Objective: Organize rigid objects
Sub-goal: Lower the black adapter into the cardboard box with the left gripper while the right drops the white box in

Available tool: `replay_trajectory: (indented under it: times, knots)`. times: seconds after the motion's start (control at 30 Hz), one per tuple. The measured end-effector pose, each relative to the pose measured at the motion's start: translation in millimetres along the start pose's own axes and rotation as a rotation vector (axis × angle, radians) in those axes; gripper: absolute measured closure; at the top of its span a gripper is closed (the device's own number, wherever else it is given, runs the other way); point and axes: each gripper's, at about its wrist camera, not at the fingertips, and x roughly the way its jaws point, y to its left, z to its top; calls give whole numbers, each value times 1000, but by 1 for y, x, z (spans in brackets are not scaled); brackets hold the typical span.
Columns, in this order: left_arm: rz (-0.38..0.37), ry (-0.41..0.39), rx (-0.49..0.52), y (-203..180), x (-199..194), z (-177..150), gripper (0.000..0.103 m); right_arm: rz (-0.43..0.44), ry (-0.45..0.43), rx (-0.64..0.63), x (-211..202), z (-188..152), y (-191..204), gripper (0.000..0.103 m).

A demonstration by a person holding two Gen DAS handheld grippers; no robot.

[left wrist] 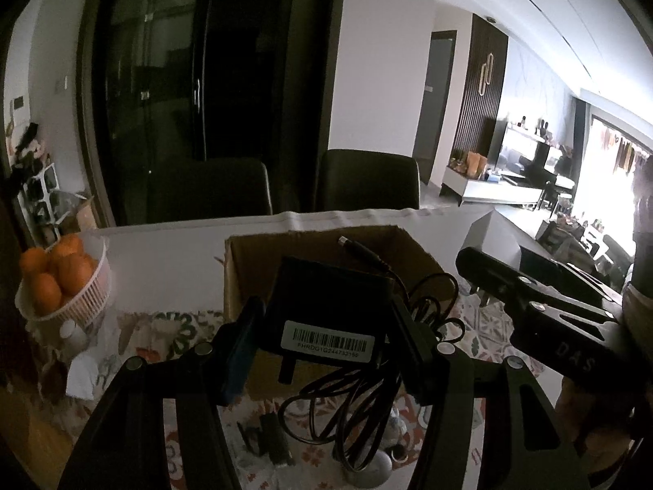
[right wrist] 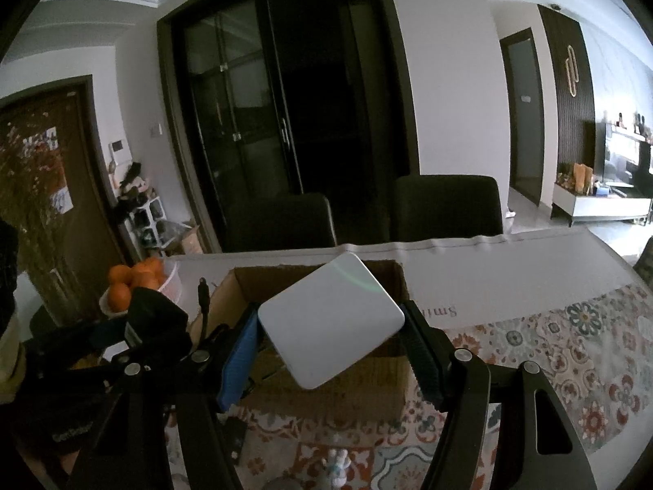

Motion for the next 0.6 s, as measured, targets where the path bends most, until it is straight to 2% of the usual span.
replay_trajectory:
  times: [0.3, 0.6]
  knots:
    - [22, 13, 14, 1, 25, 22, 44, 2, 47, 10, 34, 25, -13, 36]
    - [33, 62, 0, 10, 62, 34, 44, 4, 117, -5, 74, 32, -20, 36]
